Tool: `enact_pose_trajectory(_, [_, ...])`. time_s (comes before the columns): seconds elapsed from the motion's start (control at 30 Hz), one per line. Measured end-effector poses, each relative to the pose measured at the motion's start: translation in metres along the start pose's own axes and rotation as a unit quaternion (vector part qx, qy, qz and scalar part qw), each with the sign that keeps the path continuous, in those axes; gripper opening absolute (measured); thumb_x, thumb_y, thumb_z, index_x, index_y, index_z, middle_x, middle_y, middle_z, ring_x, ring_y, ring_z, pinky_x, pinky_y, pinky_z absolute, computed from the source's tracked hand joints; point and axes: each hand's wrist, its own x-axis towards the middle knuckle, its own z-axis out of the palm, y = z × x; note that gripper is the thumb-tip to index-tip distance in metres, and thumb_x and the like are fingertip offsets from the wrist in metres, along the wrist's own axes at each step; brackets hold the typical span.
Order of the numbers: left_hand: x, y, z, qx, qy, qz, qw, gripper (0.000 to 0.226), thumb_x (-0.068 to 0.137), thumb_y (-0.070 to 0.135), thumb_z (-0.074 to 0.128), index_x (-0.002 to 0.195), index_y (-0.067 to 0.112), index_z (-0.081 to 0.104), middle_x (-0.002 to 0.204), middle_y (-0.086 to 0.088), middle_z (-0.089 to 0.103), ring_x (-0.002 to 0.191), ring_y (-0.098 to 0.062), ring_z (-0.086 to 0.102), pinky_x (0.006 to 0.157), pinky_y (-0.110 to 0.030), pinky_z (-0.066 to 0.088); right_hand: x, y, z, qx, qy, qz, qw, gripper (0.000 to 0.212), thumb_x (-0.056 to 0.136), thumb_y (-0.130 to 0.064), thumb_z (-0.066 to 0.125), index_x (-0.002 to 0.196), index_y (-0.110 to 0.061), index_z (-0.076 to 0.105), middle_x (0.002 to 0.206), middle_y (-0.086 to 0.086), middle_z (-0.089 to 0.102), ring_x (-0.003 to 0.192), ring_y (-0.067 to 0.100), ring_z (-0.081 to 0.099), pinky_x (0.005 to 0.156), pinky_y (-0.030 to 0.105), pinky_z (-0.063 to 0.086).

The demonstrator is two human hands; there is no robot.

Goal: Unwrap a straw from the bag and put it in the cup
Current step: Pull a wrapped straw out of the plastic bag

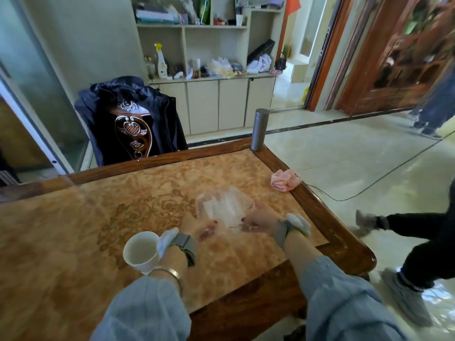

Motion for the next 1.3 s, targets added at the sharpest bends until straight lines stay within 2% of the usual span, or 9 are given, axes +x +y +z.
enact_pose_trajectory(0.07, [-0.005,0.016,-0.008,-0.054,0.01,0.039,0.998,0.082,0.086,0.013,0.065,0.15,0.008,0.014,0.137,-0.021,0.049,0.067,-0.025,0.065,0.038,-0.028,0.049,-0.006,-0.025,0.0,0.032,0.003,-0.019,0.999,0.037,0.088,0.019,0.039,0.072,-0.014,0.036,0.061,0.011,0.047,0.032,0.012,0.052,0.036,0.018,0.045])
enact_pose_trajectory(0.23, [-0.027,0.048,-0.03,-0.002,0.073,0.202,0.977,0.115,0.065,0.089,0.03,0.145,0.007,0.033,0.143,-0.022,0.045,0.125,-0.041,0.049,0.095,-0.049,0.048,-0.02,-0.083,-0.002,0.081,0.038,-0.066,0.994,0.036,0.091,0.017,0.033,0.065,-0.008,0.03,0.044,0.01,0.034,0.028,0.012,0.038,0.032,0.019,0.046])
enact_pose_trajectory(0.33, [-0.03,0.043,-0.043,0.089,0.085,0.264,0.957,0.078,0.086,0.034,0.059,0.15,0.016,0.018,0.143,-0.029,0.043,0.126,-0.045,0.047,0.107,-0.055,0.037,-0.026,-0.106,-0.004,0.103,0.036,-0.073,0.991,0.037,0.091,0.016,0.034,0.062,-0.006,0.031,0.021,0.0,0.032,0.023,0.009,0.034,0.049,0.022,0.055])
enact_pose_trajectory(0.43, [-0.041,0.038,-0.05,0.297,0.103,0.289,0.904,0.114,0.069,0.043,0.067,0.152,0.022,-0.008,0.16,-0.01,0.014,0.145,-0.031,0.022,0.118,-0.051,0.021,-0.035,-0.123,-0.005,0.107,0.037,-0.093,0.989,0.033,0.091,0.015,0.037,0.066,-0.006,0.034,0.03,0.005,0.037,0.035,0.014,0.038,0.08,0.029,0.057])
enact_pose_trajectory(0.53, [-0.045,0.038,-0.05,0.369,0.148,0.345,0.85,0.128,0.066,0.065,0.065,0.149,0.017,-0.02,0.159,0.007,-0.013,0.149,-0.018,-0.004,0.12,-0.043,-0.003,-0.045,-0.131,0.002,0.097,-0.007,-0.104,0.99,0.03,0.092,0.013,0.037,0.067,-0.003,0.036,0.023,-0.002,0.035,0.024,0.009,0.041,0.067,0.025,0.05])
enact_pose_trajectory(0.73, [-0.048,0.056,-0.049,0.404,0.193,0.43,0.784,0.094,0.077,0.053,0.063,0.151,0.025,0.013,0.161,0.007,0.014,0.15,-0.013,0.007,0.122,-0.039,0.0,-0.05,-0.127,0.013,0.036,-0.076,-0.084,0.993,0.033,0.093,0.008,0.039,0.063,-0.005,0.042,0.045,0.006,0.041,0.045,0.017,0.035,0.039,0.012,0.043])
enact_pose_trajectory(0.93, [-0.053,0.064,-0.047,0.35,0.166,0.402,0.83,0.055,0.071,0.063,0.043,0.1,0.023,0.066,0.115,-0.005,0.068,0.114,-0.022,0.058,0.109,-0.034,0.03,-0.059,-0.129,0.014,-0.035,-0.05,-0.079,0.995,0.011,0.088,-0.012,0.059,0.091,-0.002,0.06,0.078,0.01,0.053,0.061,0.022,0.059,0.045,0.022,0.052])
enact_pose_trajectory(1.07, [-0.053,0.073,-0.048,0.335,0.179,0.378,0.844,0.025,0.083,0.042,0.061,0.092,0.021,0.071,0.094,0.0,0.07,0.101,-0.022,0.064,0.096,-0.034,0.043,-0.066,-0.138,0.004,-0.149,0.037,-0.128,0.98,0.05,0.085,-0.029,0.064,0.129,-0.012,0.046,0.103,0.006,0.05,0.082,0.021,0.058,0.071,0.031,0.053])
enact_pose_trajectory(1.3, [-0.053,0.077,-0.046,0.265,0.18,0.35,0.88,0.023,0.082,0.03,0.068,0.098,0.014,0.071,0.104,-0.002,0.073,0.102,-0.021,0.064,0.091,-0.03,0.045,-0.092,-0.166,-0.003,-0.216,0.064,-0.316,0.922,0.016,0.08,-0.014,0.066,0.091,-0.008,0.075,0.082,0.001,0.071,0.078,0.01,0.059,0.065,0.016,0.049])
